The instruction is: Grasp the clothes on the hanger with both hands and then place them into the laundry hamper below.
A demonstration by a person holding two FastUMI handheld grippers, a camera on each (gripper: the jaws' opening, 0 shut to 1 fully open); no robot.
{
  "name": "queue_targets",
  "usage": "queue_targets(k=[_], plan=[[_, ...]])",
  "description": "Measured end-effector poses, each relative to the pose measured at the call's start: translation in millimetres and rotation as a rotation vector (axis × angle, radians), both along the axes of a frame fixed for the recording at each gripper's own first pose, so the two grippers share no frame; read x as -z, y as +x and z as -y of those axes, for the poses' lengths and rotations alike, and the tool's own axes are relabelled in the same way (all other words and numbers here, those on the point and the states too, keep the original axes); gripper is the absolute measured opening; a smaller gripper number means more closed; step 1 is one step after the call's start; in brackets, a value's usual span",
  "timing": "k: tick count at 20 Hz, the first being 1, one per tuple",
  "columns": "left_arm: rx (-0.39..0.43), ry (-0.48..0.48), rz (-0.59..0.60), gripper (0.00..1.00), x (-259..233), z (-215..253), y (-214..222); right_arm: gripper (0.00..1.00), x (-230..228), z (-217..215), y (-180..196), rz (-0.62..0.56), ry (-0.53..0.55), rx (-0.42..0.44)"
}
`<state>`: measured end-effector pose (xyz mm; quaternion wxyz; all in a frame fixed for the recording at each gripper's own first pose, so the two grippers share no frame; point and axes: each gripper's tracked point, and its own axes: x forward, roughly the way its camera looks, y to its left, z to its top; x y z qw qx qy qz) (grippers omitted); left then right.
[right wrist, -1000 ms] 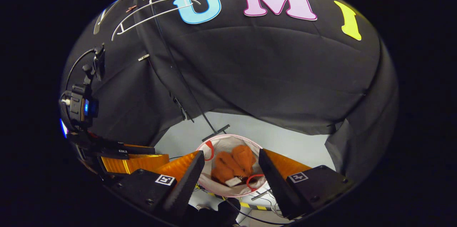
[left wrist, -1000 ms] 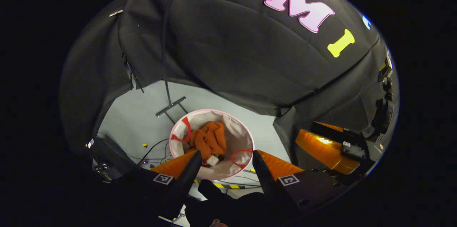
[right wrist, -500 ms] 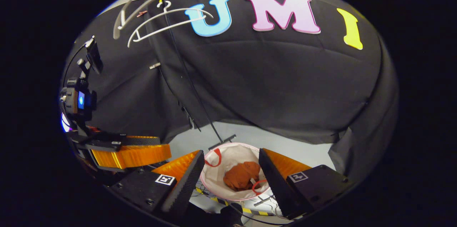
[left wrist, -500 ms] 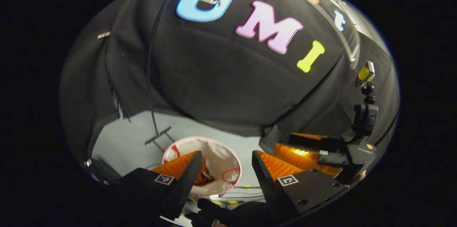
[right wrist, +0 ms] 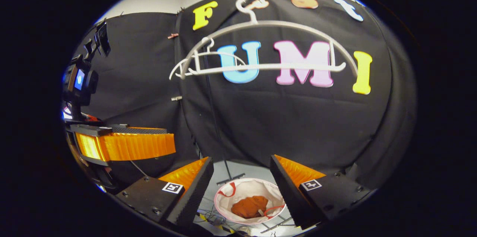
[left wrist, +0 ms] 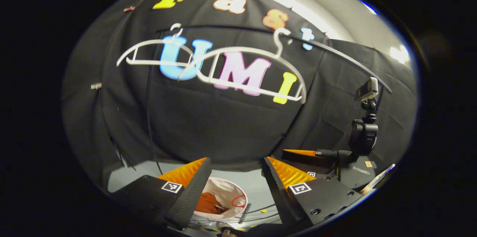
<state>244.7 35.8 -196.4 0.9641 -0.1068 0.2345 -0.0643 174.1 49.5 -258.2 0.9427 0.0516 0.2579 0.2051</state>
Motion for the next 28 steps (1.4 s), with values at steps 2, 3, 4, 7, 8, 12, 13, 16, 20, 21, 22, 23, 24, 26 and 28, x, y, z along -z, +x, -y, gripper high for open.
queue_targets(k=[2,3,4,7,8,12,13,16,20,21,22,23,24,26,28], plan=[[0.058,0.05,0.142,0.89,-52.4,5.7,-32.6,0.99,-48.7,-1.3,-23.1,0.108,0.004,0.053],[0.086,0.08,0.216,0.89,-73.3,7.4,-47.5,0.98,-75.4,-1.5,-38.1,0.165,0.016,0.082],[0.113,0.11,0.281,0.89,-93.3,11.1,-62.3,0.98,-100.5,-0.2,-56.1,0.218,0.025,0.107],[0.145,0.167,0.409,0.89,-117.2,22.3,-98.1,0.98,-145.8,3.7,-102.1,0.308,0.001,0.18],[0.147,0.17,0.418,0.87,-119.5,23.1,-106.3,0.98,-154.5,2.7,-117.4,0.309,0.001,0.199],[0.087,0.175,0.474,0.88,-134.2,10.7,-109.0,0.98,-193.3,16.0,-165.6,0.344,0.006,0.28],[0.08,0.17,0.485,0.88,-137.5,11.4,-113.3,1.0,-201.5,20.1,-173.8,0.352,0.002,0.295],[0.047,0.162,0.531,0.89,-148.0,7.3,-117.6,1.0,-229.1,30.5,-187.7,0.405,0.01,0.322],[0.003,0.155,0.57,0.9,-173.0,20.1,-131.7,0.96,-255.9,39.5,-186.4,0.481,0.044,0.303],[-0.01,0.159,0.569,0.88,-173.2,21.4,-129.0,0.97,-257.8,46.0,-181.7,0.484,0.045,0.3],[-0.017,0.162,0.548,0.9,-169.5,24.8,-128.0,0.97,-254.7,49.3,-182.4,0.466,0.045,0.288],[-0.017,0.165,0.539,0.9,-166.3,29.9,-126.1,0.98,-254.7,52.7,-185.2,0.472,0.05,0.281],[-0.024,0.173,0.54,0.91,-166.3,33.5,-124.7,0.99,-259.9,57.5,-186.7,0.487,0.055,0.282],[-0.045,0.184,0.527,0.91,-160.0,35.6,-124.6,0.97,-261.4,62.4,-185.4,0.488,0.071,0.27],[-0.041,0.179,0.514,0.91,-156.0,45.2,-122.1,0.95,-256.5,63.9,-184.6,0.474,0.079,0.256]])
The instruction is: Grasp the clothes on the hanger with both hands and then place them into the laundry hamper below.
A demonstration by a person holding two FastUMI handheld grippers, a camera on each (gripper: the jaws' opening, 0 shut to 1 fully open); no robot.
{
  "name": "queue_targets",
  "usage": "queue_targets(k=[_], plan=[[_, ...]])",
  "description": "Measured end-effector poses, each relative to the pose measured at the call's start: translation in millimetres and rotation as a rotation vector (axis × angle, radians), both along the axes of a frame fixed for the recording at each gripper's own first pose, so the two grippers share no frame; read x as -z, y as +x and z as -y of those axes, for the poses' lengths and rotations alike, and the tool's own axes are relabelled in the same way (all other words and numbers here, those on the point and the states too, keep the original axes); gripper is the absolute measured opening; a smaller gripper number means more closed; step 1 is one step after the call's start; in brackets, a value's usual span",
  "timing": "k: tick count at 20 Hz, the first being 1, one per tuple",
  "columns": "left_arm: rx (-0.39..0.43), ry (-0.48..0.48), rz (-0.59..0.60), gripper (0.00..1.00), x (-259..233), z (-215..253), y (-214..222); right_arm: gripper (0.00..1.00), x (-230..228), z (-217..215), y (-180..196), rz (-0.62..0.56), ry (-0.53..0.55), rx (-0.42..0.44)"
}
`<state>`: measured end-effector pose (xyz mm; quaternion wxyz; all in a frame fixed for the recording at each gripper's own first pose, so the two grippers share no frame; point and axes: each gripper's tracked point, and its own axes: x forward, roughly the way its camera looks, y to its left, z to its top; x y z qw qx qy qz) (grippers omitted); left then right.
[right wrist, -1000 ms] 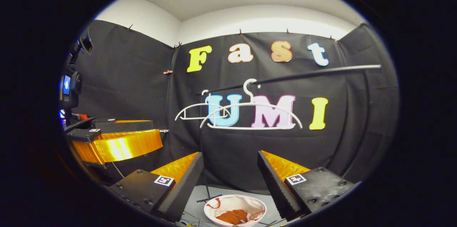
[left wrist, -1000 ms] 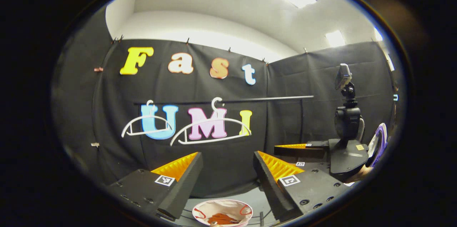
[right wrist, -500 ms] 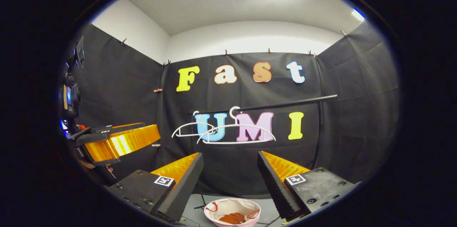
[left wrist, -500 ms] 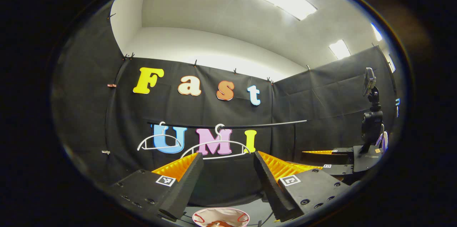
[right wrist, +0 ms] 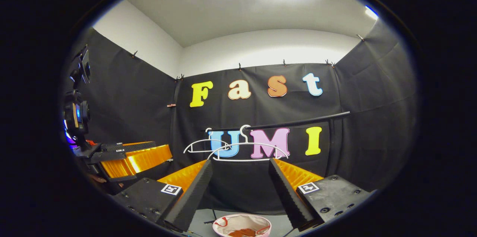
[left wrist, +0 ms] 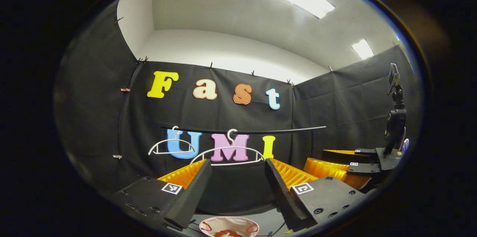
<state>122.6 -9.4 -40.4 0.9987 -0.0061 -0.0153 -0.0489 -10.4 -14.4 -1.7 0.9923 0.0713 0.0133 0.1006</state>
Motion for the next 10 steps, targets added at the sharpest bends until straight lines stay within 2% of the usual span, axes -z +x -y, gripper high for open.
queue_targets(k=[8,10], plan=[[0.013,0.023,-0.004,0.91,1.1,8.6,8.8,1.0,1.8,6.7,12.1,-0.004,-0.01,-0.009],[-0.009,0.015,0.01,0.91,-5.2,3.6,7.5,0.98,-1.2,1.1,9.6,0.002,0.019,-0.026]])
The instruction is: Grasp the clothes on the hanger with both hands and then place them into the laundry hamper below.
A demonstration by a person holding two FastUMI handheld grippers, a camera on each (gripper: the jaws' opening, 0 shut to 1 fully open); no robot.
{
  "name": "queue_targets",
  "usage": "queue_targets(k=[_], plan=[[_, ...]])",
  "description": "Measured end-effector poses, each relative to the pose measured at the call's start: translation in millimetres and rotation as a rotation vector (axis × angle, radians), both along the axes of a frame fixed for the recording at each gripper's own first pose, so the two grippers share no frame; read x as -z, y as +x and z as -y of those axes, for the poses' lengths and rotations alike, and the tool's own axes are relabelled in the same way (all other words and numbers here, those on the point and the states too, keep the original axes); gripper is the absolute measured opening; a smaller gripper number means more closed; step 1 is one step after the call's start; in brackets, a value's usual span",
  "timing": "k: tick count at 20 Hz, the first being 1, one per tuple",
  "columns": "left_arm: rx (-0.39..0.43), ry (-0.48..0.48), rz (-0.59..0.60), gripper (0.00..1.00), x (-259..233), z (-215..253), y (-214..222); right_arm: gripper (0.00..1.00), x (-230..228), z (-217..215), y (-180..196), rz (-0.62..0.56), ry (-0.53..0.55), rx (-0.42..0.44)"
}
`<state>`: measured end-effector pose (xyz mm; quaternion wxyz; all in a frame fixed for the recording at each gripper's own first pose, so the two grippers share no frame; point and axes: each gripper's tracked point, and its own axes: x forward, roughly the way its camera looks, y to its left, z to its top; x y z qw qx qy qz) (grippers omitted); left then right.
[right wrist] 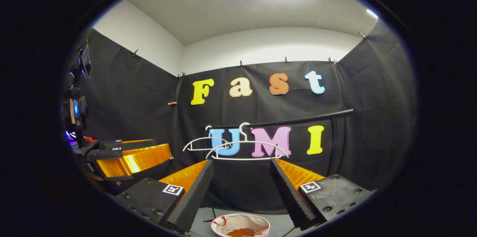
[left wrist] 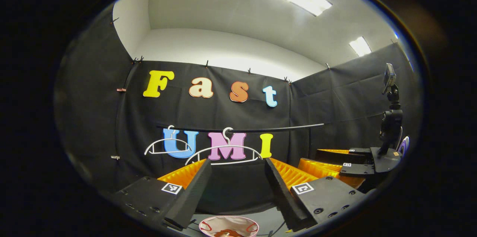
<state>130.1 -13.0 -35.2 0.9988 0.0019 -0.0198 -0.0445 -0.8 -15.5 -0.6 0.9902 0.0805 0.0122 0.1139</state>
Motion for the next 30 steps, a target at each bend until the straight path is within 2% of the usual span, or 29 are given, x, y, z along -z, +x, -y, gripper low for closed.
queue_targets(k=[2,3,4,16,30], plan=[[-0.018,-0.005,0.013,0.91,-2.9,-2.3,-2.4,0.92,-0.8,2.7,-1.7,-0.003,-0.003,-0.004],[-0.014,-0.005,0.011,0.91,-0.2,0.0,-2.7,1.0,-1.6,4.6,-1.1,0.0,-0.007,-0.001],[-0.014,-0.002,0.005,0.91,1.4,0.3,-3.1,0.97,-3.1,4.4,-0.6,0.002,-0.006,0.001],[-0.038,-0.016,-0.015,0.94,5.3,-16.2,4.3,0.97,2.0,4.1,5.1,-0.02,0.001,0.018],[0.016,-0.017,-0.01,0.94,7.3,-7.8,22.7,0.97,-1.5,15.7,15.0,-0.016,-0.009,0.057]])
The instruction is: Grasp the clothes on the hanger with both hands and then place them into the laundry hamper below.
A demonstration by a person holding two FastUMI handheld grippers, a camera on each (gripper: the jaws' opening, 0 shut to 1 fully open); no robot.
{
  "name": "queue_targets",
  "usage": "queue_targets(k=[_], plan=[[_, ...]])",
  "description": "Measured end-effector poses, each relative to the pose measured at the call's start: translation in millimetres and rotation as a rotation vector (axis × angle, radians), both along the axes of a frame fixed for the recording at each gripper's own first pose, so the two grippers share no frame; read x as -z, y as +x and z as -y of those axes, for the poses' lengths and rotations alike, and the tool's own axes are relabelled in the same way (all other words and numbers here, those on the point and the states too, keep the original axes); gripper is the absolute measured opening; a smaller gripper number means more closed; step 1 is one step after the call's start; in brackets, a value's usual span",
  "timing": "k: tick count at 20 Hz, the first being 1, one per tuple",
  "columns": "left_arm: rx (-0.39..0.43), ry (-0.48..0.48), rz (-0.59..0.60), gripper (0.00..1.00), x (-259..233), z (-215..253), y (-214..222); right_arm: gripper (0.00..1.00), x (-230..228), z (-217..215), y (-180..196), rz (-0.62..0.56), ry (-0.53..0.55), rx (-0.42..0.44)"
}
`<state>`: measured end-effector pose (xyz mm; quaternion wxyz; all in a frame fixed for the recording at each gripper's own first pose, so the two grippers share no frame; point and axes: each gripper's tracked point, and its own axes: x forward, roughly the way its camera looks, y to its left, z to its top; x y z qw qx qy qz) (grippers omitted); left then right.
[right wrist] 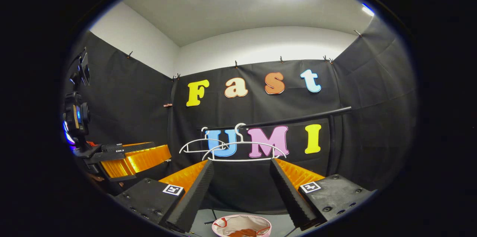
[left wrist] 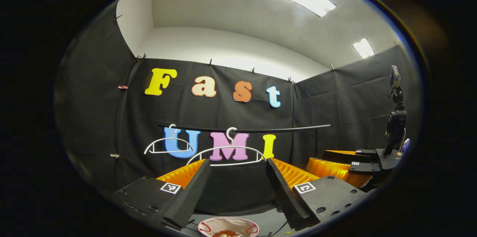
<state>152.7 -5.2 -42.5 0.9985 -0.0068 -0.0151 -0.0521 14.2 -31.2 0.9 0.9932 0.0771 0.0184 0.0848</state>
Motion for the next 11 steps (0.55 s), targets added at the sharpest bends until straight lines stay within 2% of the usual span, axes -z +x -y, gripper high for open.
queue_targets(k=[11], plan=[[0.011,-0.014,-0.002,0.94,0.8,-4.2,5.4,0.97,-7.2,-8.3,4.4,0.011,-0.018,-0.004]])
